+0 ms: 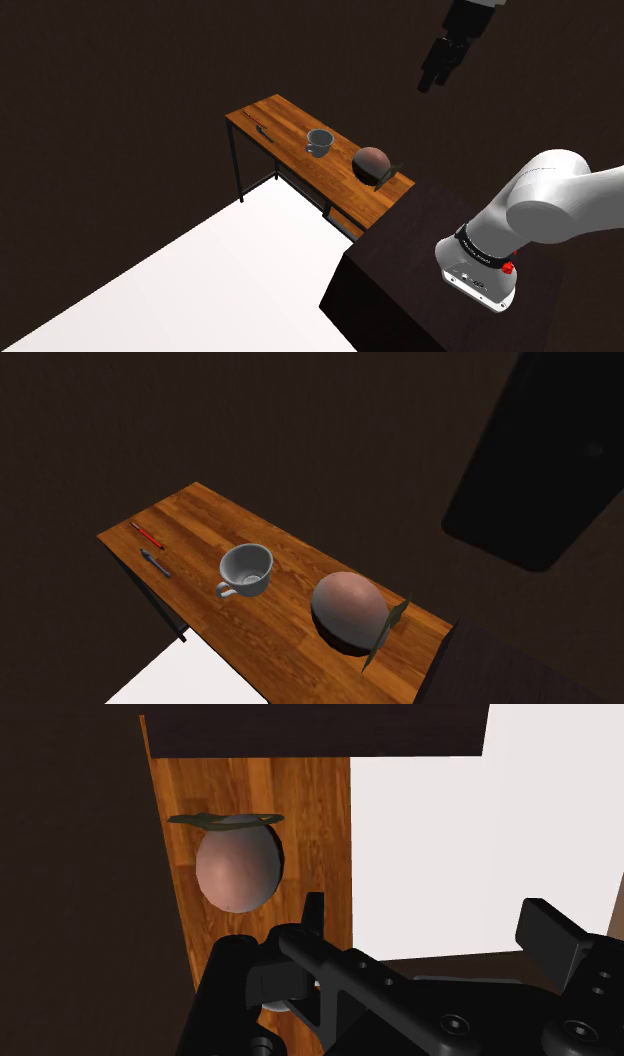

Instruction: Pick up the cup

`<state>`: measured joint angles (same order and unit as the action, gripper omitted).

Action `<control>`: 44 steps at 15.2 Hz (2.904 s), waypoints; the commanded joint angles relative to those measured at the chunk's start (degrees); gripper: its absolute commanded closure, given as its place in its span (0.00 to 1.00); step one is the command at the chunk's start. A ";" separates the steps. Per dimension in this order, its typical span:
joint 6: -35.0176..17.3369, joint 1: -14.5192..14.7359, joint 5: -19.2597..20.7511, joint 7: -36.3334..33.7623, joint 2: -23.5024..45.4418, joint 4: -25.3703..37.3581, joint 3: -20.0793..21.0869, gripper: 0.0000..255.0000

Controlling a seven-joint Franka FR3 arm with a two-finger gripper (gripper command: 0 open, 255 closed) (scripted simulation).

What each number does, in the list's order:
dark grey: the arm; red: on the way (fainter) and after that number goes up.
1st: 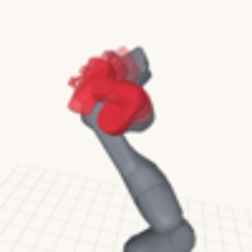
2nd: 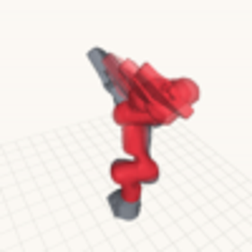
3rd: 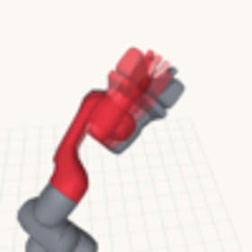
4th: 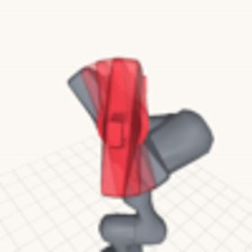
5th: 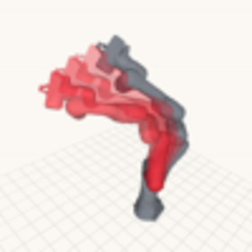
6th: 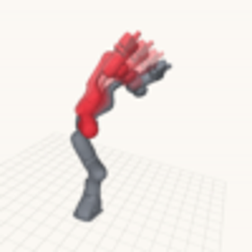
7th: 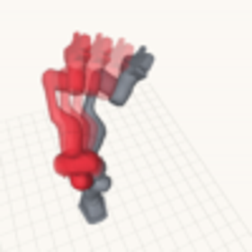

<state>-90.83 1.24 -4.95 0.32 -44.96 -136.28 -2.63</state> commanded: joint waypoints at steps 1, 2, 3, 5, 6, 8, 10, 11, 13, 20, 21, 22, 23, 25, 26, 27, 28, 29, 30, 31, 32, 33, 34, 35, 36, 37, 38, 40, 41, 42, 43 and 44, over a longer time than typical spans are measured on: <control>0.00 0.00 0.00 0.00 0.00 0.00 0.00 0.00; -2.02 -0.01 -0.03 0.19 1.24 -0.76 -0.07 0.00; -4.04 -0.02 -0.06 0.38 2.56 -1.44 -0.15 0.00; -8.07 -0.02 -0.17 0.78 5.43 -2.55 -0.31 0.00; -10.07 0.00 -0.25 0.98 6.98 -2.98 -0.39 0.00; -14.04 0.06 -0.43 1.40 10.29 -3.60 -0.58 0.00; -17.92 0.14 -0.67 1.84 13.87 -3.88 -0.78 0.00; -19.83 0.18 -0.83 2.08 15.74 -3.89 -0.89 0.00; -23.54 0.31 -1.18 2.58 19.65 -3.65 -1.12 0.00; -35.00 0.83 -3.18 4.73 34.55 -0.18 -1.89 0.00; -36.40 0.89 -3.57 5.09 36.78 0.64 -1.98 0.00; -37.73 0.95 -3.99 5.46 39.02 1.54 -2.07 0.00; -38.99 0.99 -4.43 5.85 41.27 2.53 -2.13 0.00; -41.30 1.03 -5.36 6.63 45.79 4.72 -2.21 0.00; -42.34 1.02 -5.85 7.02 48.06 5.93 -2.21 0.00; -43.31 0.97 -6.33 7.41 50.33 7.21 -2.19 0.00; -44.20 0.90 -6.82 7.79 52.60 8.57 -2.14 0.00; -45.02 0.81 -7.29 8.15 54.86 10.01 -2.07 0.00; -45.77 0.69 -7.75 8.50 57.13 11.51 -1.98 0.00; -46.44 0.56 -8.18 8.82 59.39 13.09 -1.87 0.00; -47.05 0.41 -8.59 9.11 61.65 14.74 -1.75 0.00; -47.58 0.24 -8.97 9.37 63.91 16.46 -1.62 0.00; -48.04 0.07 -9.32 9.61 66.17 18.26 -1.48 0.00; -48.44 -0.11 -9.62 9.80 68.43 20.13 -1.34 0.00; -48.76 -0.31 -9.89 9.97 70.69 22.08 -1.19 0.00; -49.02 -0.50 -10.13 10.09 72.96 24.10 -1.04 0.00; -49.20 -0.69 -10.33 10.19 75.24 26.21 -0.90 0.00; -49.35 -1.07 -10.62 10.27 79.82 30.69 -0.65 0.00; -49.31 -1.25 -10.72 10.26 82.14 33.08 -0.54 0.00; -49.20 -1.43 -10.80 10.22 84.48 35.56 -0.44 0.00; -49.12 -1.51 -10.81 10.19 85.56 36.73 -0.39 0.00; -49.56 -1.56 -10.91 10.31 86.16 36.89 -0.31 0.00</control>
<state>-140.24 -0.22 -15.79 10.58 40.08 -100.39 -3.01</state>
